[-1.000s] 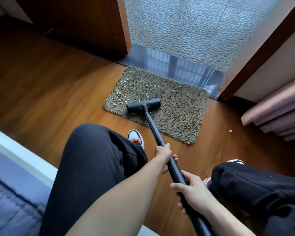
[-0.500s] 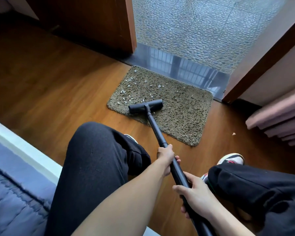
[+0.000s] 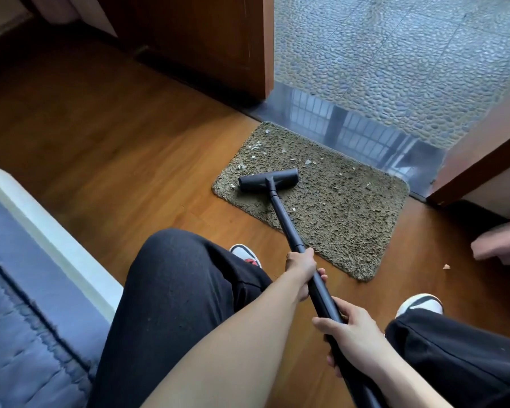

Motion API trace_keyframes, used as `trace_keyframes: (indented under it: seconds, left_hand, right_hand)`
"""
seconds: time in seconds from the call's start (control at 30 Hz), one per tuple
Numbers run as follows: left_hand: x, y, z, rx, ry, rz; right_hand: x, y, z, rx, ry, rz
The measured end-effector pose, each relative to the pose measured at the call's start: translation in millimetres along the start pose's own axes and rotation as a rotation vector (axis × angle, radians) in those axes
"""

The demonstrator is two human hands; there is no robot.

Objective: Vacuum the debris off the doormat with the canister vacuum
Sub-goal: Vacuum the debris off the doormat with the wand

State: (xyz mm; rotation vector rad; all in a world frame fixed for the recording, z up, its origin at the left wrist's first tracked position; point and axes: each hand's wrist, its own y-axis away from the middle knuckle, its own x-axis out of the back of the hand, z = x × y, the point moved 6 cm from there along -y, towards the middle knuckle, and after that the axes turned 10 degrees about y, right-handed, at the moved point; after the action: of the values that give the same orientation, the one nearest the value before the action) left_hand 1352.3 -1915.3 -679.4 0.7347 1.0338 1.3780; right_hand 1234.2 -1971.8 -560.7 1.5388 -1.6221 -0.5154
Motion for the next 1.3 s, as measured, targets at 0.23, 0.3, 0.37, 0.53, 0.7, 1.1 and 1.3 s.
trace_keyframes:
  seconds: [0.23, 0.3, 0.37, 0.53, 0.7, 1.1, 1.3]
  left_hand:
    - [12, 25, -30, -0.021, 0.063, 0.026]
    - [23, 26, -30, -0.029, 0.078, 0.032]
    - [35, 23, -27, -0.031, 0.085, 0.044]
    - [56, 15, -6, -0.019, 0.111, 0.043]
    - [61, -1, 17, -0.042, 0.105, 0.043]
    - [60, -23, 51, -0.105, 0.083, 0.052]
    - [50, -7, 32, -0.061, 0.038, 0.044]
  right_hand:
    - [-1, 33, 11, 0.025, 0.043, -0.042]
    - [-9, 34, 10, 0.034, 0.054, -0.064]
    - [-20, 33, 6, 0.04, 0.051, -0.076]
    - [-37, 21, -14, 0.044, 0.052, -0.09]
    - [-43, 0, -32, 0.046, 0.049, -0.094]
    - [-47, -32, -49, 0.057, 0.016, -0.108]
    - [-38, -14, -33, 0.02, -0.016, -0.077]
